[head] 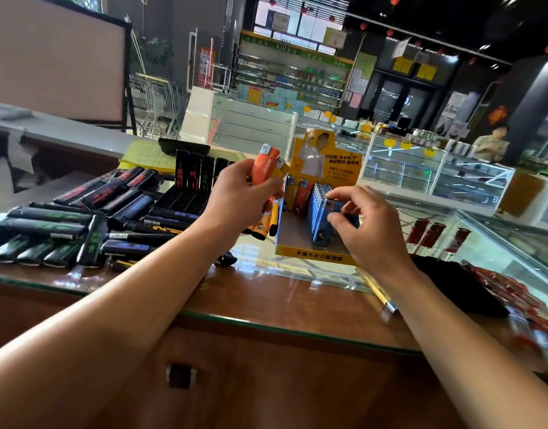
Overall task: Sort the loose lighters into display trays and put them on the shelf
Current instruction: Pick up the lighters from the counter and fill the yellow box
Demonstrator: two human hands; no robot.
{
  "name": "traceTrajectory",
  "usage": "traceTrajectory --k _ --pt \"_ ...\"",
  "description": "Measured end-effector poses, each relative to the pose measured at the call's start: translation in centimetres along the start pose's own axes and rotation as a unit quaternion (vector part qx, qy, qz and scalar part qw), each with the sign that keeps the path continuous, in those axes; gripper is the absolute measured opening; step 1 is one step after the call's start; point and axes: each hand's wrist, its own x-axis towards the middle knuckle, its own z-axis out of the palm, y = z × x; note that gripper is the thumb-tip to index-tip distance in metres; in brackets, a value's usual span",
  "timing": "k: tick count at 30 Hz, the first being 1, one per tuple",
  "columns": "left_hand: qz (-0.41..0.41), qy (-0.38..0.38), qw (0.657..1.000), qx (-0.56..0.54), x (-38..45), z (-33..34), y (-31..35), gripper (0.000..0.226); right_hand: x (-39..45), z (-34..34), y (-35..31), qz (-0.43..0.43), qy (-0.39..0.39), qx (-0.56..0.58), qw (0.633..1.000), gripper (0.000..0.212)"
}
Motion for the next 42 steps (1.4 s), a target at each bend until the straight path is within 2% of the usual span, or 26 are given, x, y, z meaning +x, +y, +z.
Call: traceTrajectory --k 22,29,35,39,42 --pt "0.050 -0.041 0.994 0.093 -0.5 0.3 -0.3 0.011 -0.6 1.1 1.1 -0.045 0.025 -0.116 0.992 0.025" --pt "0.051 -0.085 0.994 0.050 -0.5 0.5 -0.1 0.008 1.5 -0.3 -2.8 -0.042 0.069 0.019 0.997 0.025" --pt "0.080 -0.101 0.992 0.002 -1.1 0.7 0.4 0.015 2.7 0.5 -4.2 0.003 0.022 0.110 0.994 0.024" --pt "0.060 -0.075 0.993 -0.064 -0.8 0.7 0.2 0.011 3.1 0.2 -3.8 0.070 0.077 0.228 0.968 0.020" --pt "0.057 -0.062 0.994 -0.072 -0.6 0.7 0.0 0.011 3.3 0.2 -3.5 0.083 0.104 0.249 0.959 0.018"
